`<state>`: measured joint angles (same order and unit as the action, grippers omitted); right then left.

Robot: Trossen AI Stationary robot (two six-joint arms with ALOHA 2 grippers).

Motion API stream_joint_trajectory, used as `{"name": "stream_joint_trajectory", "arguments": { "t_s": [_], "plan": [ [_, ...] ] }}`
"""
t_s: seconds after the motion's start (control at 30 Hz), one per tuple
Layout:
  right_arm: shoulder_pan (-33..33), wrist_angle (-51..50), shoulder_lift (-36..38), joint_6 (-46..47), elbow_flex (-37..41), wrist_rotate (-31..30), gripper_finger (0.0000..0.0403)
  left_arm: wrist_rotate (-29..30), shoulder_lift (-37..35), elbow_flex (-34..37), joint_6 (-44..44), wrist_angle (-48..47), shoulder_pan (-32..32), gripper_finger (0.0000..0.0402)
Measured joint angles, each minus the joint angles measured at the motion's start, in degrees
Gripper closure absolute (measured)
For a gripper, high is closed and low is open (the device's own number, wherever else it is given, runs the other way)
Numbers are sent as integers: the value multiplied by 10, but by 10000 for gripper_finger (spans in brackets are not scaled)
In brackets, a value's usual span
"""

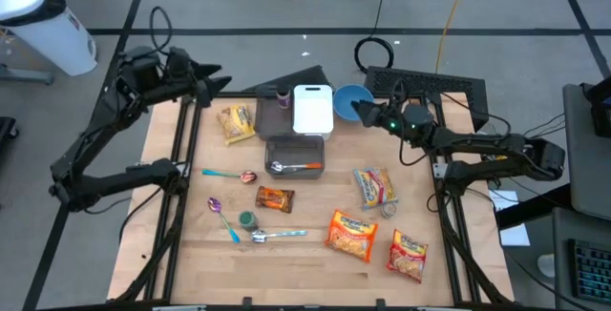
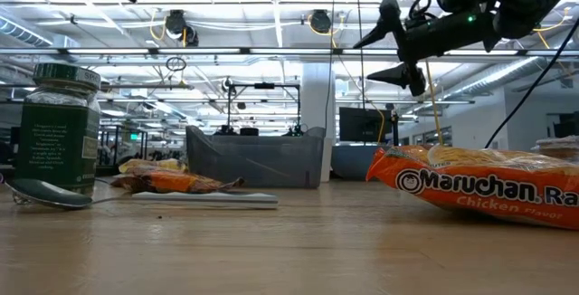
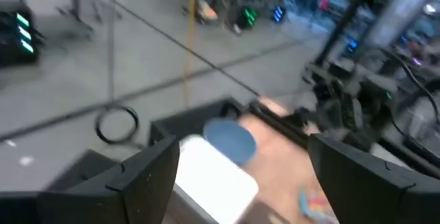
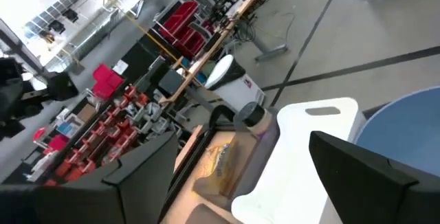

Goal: Pick & Place Food Item
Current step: Put the yellow noodle pack into the white bin

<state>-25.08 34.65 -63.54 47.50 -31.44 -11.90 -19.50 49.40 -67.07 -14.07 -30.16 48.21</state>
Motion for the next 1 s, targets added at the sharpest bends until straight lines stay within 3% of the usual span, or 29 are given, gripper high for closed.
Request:
{"name": "stream_joint_trajectory", "arguments": {
  "t_s": [0.1, 0.2, 0.43, 0.57, 0.77, 1.0],
  "plan": [
    [12, 0, -7, 9, 0, 1, 81, -44, 7, 0, 40, -73, -1, 72],
    [24, -2, -19, 7, 0, 1, 81, -35, 8, 0, 100, -179, -18, 81],
    [31, -2, -43, -21, 0, 64, 81, 162, 4, 0, 136, -392, -101, 106],
    [31, -2, -53, -37, 0, 120, 81, 226, 6, 0, 69, -464, -162, 116],
    [31, -6, -57, -66, 0, 167, 81, 277, 38, 0, -73, -508, -294, 129],
    [32, -18, -57, -96, 0, 187, 81, 428, 137, 0, -164, -575, -460, 148]
  ]
}}
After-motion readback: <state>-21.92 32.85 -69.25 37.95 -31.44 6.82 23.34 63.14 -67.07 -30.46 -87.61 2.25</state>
